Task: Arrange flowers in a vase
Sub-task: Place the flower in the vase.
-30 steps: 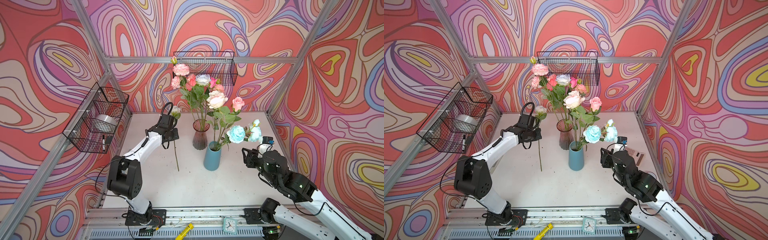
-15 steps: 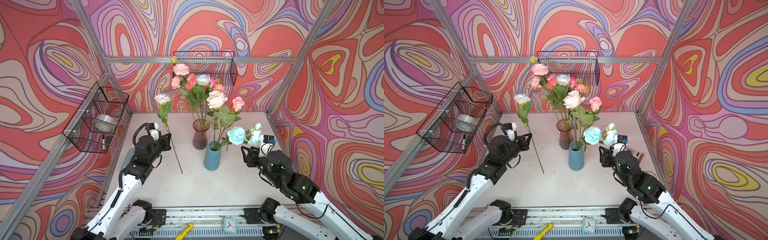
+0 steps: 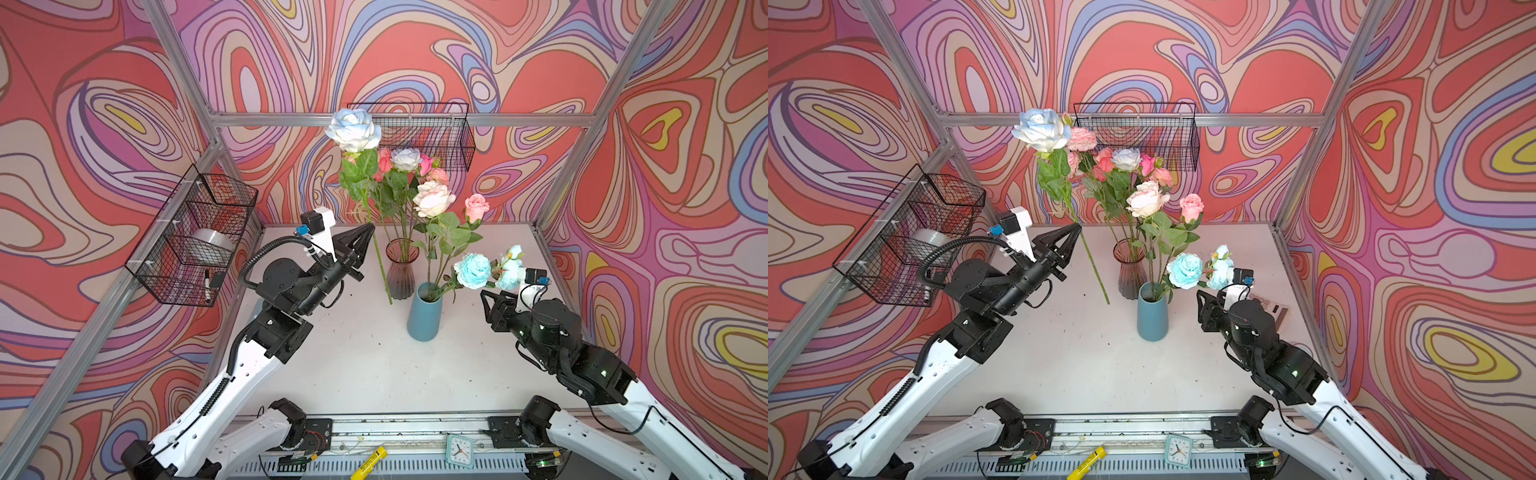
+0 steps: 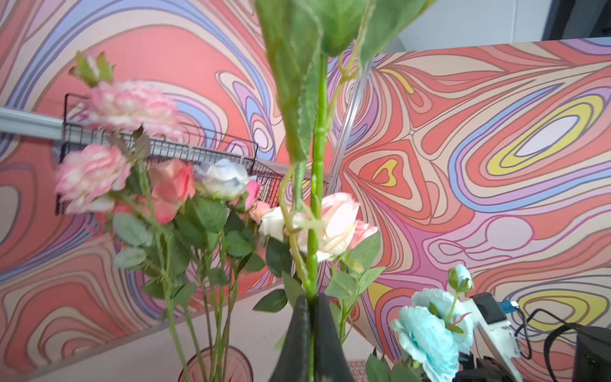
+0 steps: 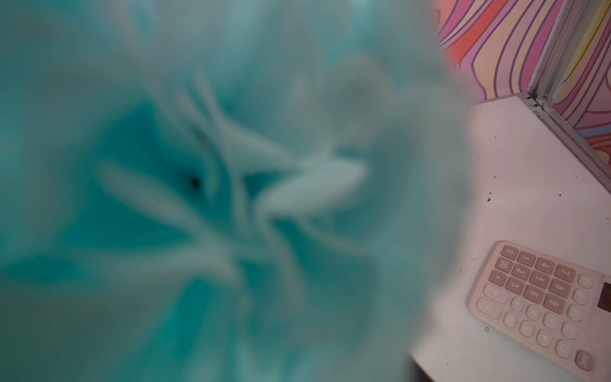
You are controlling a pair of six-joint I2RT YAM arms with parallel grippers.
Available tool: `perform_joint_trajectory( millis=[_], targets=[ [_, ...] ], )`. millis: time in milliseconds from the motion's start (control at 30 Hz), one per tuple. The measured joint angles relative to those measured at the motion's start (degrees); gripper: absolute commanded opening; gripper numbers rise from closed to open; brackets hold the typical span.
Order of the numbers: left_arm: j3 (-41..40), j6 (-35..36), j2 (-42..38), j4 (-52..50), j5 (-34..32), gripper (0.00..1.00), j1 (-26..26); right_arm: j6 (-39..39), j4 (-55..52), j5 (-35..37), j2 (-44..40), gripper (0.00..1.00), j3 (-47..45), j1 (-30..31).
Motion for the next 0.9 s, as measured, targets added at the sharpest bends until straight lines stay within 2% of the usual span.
perform_joint_trajectory(
  millis=[267,400,900],
  targets=[
    [7.06,8.41,11.87,7.61,-1.60,0.00,-8.55,-0.76,-0.09,0.94,0.20,0.58,0.37,0.00],
    [7.13,9.99,16.50,10.54,-2.82,0.00,-9.66,-1.09,-0.24,1.46,0.00,0.58,1.11,0.00],
    [-3.02,9.94,21.51,20.85,-8.35,0.00,-12.63,-1.70,-2.40,1.92,-0.44,0.59,1.75,0.00]
  ],
)
